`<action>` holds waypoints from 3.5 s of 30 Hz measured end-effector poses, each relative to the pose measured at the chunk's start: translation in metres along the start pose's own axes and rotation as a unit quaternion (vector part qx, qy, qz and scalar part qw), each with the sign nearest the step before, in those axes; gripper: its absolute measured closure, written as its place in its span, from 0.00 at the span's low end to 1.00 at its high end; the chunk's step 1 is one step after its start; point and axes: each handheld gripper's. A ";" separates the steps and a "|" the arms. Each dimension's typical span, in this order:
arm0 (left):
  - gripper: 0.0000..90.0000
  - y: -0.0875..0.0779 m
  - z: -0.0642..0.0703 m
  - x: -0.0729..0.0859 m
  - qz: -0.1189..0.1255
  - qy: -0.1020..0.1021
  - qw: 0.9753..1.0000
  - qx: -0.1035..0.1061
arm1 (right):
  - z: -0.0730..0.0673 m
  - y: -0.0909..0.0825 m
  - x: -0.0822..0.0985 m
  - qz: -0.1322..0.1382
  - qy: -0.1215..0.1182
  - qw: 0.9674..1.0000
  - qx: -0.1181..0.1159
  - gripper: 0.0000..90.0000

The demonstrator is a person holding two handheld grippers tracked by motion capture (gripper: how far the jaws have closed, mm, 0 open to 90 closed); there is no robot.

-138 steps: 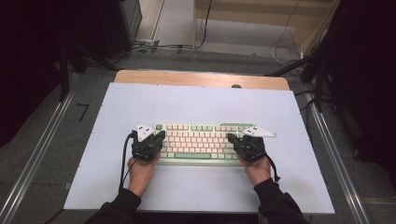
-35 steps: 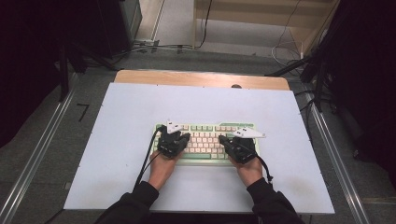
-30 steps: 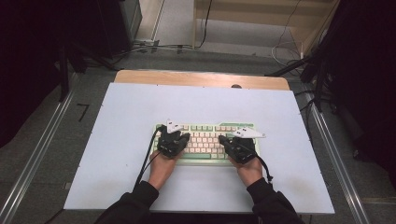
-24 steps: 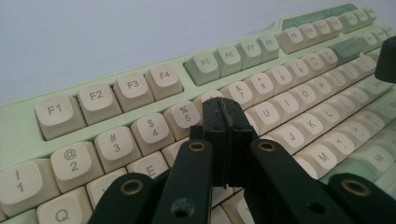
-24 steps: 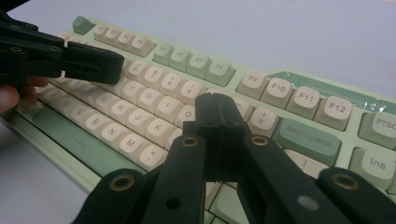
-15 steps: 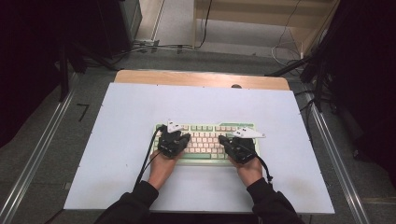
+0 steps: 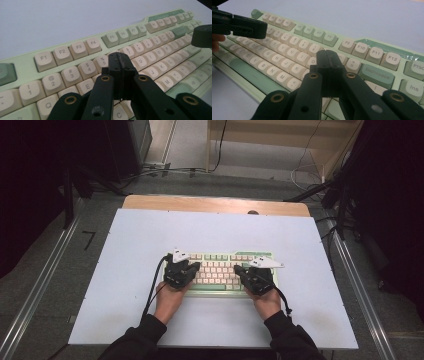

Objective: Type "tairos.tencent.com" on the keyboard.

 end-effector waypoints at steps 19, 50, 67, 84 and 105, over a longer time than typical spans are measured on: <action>1.00 -0.019 -0.017 0.010 -0.001 -0.011 1.000 -0.005 | 0.000 0.001 0.000 0.000 -0.002 1.000 0.000 0.97; 1.00 -0.028 -0.038 0.024 -0.027 -0.016 0.999 -0.023 | -0.001 0.001 -0.001 0.001 -0.004 1.000 0.001 0.97; 1.00 -0.032 -0.032 0.022 0.001 -0.014 1.000 -0.022 | -0.002 0.002 -0.001 -0.001 -0.007 1.000 0.000 0.97; 1.00 -0.030 -0.029 0.022 0.003 -0.013 1.000 -0.021 | -0.016 0.022 -0.012 -0.008 -0.011 1.000 -0.007 0.97; 1.00 -0.030 -0.031 0.021 0.003 -0.016 1.000 -0.020 | -0.026 0.043 -0.018 -0.032 -0.023 0.999 -0.005 0.97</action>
Point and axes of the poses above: each handheld gripper's, and its own axes: y roughly forward along the jaws, x roughly out of its underside, z roughly to its right, and after that the axes turned 6 degrees about -z, right-handed
